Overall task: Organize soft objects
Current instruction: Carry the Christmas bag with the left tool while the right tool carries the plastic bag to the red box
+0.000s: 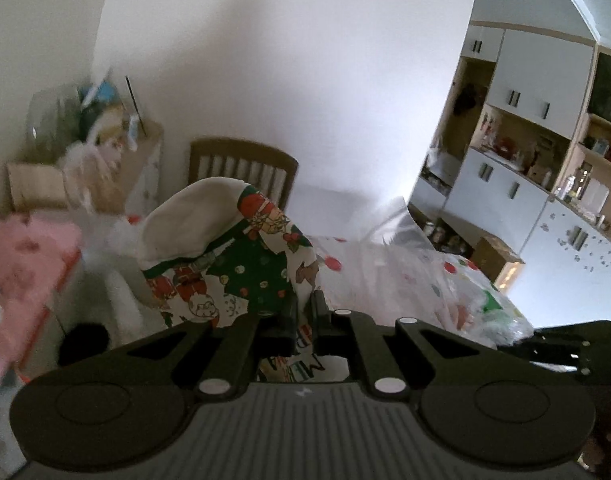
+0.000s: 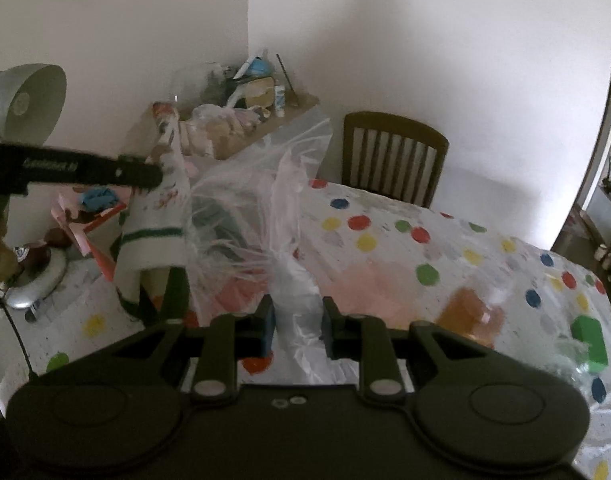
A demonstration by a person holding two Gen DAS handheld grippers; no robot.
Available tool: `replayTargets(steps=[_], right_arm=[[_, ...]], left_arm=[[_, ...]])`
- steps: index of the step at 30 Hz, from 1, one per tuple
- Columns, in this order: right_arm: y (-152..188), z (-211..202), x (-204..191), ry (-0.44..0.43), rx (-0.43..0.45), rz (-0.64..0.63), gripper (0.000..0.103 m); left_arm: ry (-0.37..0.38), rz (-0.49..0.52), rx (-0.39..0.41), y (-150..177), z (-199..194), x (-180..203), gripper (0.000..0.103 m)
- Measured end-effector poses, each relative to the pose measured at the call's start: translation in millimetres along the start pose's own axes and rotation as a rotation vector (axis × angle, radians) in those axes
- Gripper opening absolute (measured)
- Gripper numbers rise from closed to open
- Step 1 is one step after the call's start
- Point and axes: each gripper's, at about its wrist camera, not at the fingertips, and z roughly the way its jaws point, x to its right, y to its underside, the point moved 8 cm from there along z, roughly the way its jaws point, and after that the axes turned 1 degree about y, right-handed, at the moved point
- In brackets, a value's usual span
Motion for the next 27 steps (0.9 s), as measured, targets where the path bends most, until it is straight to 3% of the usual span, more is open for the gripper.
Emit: replayTargets(steps=[8,13,27], right_arm=[[-20,40,-35,-0.019,-0.041,0.019,0.022],[-28,72,-55,-0.016,-0.078,0.028,0.022],[-23,164,-97,0.018,-0.235,-0.052,0.022]], left_arm=[[-0.091,0.073,0.07,-37,1,-45,0.007],[-0.128,0.119,0.072,-47,11,-68,0.007],[-0.223,0.167,-0.132,-11,74,-138,0.007]])
